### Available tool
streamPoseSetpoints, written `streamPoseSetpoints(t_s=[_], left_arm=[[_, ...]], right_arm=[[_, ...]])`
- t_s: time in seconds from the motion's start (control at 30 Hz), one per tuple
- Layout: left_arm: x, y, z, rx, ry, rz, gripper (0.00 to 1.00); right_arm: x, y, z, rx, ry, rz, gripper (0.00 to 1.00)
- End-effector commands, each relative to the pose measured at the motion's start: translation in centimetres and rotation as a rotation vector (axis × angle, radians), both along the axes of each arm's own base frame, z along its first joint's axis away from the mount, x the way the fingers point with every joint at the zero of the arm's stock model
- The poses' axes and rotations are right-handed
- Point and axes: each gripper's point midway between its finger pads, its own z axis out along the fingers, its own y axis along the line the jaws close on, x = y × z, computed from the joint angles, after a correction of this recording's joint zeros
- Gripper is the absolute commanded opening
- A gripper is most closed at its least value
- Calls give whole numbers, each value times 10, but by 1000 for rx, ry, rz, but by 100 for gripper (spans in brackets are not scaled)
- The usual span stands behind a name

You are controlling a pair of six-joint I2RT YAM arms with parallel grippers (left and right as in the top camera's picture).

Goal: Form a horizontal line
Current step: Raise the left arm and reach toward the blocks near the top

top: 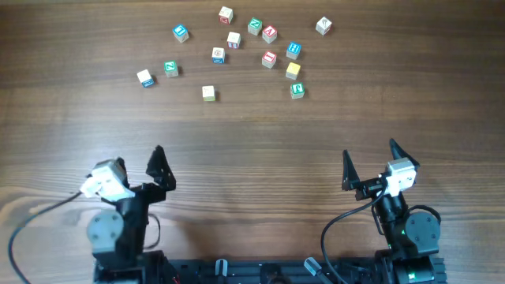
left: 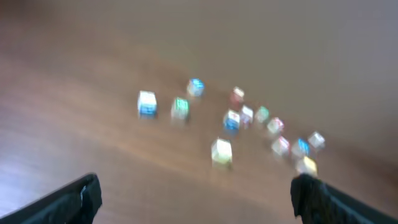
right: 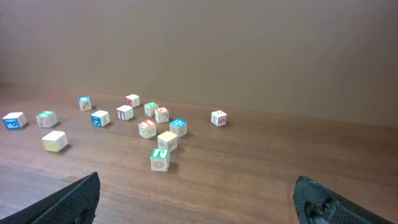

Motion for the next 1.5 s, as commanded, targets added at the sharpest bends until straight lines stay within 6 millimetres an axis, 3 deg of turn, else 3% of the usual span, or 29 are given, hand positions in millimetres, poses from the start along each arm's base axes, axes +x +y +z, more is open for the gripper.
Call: streamPoseSetpoints(t_s=[0.0, 0.1, 0.2, 0.33, 0.43, 0.53, 0.57, 0.6, 0.63, 0.87, 1.03, 1.23, 1.27, 1.37, 1.43, 1.47], left_arm=[[10, -9, 70, -53, 37, -48, 100], [53, -16, 107, -7, 311, -140, 100], [98, -12, 139, -25, 450, -145, 100], [153, -21, 168, -79, 527, -220, 100], [189, -20, 187, -69, 445, -232, 100], [184, -19, 174, -77, 503, -225, 96], [184, -19, 174, -78, 505, -225, 67], [183, -19, 174, -78, 506, -225, 23], [183, -19, 174, -78, 506, -225, 4], [198, -2, 162, -36, 520, -140, 4], [237, 2, 151, -43, 481, -133, 4], [312, 9, 138, -24, 414, -136, 4], [320, 9, 130, -25, 415, -137, 4], [346, -7, 80, -24, 479, -170, 4], [356, -25, 60, 25, 494, -224, 4], [364, -45, 47, 64, 494, -272, 4]], right_arm=[[-1, 2, 1, -17, -10, 13, 100], [-1, 2, 1, -17, -9, 13, 100], [-1, 2, 1, -17, -9, 13, 100], [-1, 2, 1, -17, -10, 13, 100], [-1, 2, 1, -17, -10, 13, 100], [-1, 2, 1, -17, -10, 13, 100], [-1, 2, 1, -17, -10, 13, 100], [-1, 2, 1, -17, -10, 13, 100], [-1, 2, 1, -17, -9, 13, 100], [-1, 2, 1, -17, -10, 13, 100], [-1, 2, 1, -17, -9, 13, 100], [-1, 2, 1, -17, -10, 13, 100], [-1, 2, 1, -18, -10, 13, 100], [-1, 2, 1, -17, -10, 13, 100], [-1, 2, 1, -17, -9, 13, 100], [-1, 2, 1, -17, -10, 13, 100]])
